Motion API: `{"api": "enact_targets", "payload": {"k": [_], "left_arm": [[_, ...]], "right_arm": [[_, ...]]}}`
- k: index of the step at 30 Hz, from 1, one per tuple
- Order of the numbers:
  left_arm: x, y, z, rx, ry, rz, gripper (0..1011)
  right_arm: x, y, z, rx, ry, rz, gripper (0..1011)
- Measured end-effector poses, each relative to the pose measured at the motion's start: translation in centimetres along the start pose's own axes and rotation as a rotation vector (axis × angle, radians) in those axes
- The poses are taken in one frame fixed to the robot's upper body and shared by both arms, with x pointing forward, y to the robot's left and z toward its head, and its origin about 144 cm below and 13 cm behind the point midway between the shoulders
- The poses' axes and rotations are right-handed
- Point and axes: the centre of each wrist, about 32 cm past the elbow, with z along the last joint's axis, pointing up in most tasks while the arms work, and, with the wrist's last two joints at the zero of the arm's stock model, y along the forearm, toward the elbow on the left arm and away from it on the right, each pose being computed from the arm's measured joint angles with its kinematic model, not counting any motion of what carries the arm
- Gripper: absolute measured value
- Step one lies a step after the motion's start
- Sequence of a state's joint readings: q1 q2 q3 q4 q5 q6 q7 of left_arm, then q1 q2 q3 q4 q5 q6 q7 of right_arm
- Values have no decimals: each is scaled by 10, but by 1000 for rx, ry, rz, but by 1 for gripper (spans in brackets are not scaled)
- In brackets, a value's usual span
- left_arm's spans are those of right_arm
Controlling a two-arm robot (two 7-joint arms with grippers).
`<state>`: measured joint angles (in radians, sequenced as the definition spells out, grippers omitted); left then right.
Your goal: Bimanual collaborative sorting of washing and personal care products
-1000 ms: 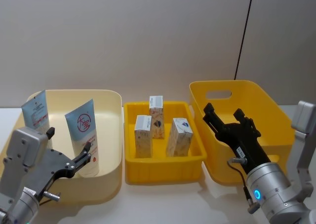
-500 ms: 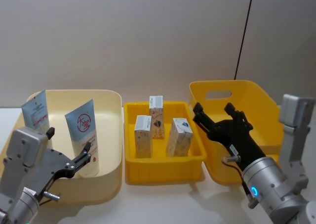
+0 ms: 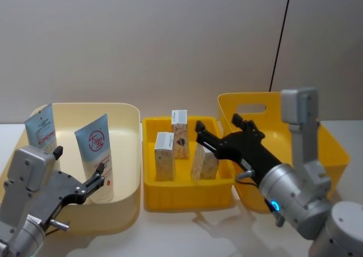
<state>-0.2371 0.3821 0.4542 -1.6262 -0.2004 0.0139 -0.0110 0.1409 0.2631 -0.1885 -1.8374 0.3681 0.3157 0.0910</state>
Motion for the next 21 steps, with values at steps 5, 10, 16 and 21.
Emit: {"api": "enact_targets", "payload": {"k": [5,10,16,21], "left_arm": [[0,0,0,0,0,0,1002],[0,0,0,0,0,0,1002],[0,0,0,0,0,0,1002],[0,0,0,0,0,0,1002]], "right_arm": [[-5,8,6,-60,-6,5,998],[-13,17,9,-131,10,-10,998],[-22,22,7,-193,48,-56,998],[-26,22,2,-231,85,-106,998]]}}
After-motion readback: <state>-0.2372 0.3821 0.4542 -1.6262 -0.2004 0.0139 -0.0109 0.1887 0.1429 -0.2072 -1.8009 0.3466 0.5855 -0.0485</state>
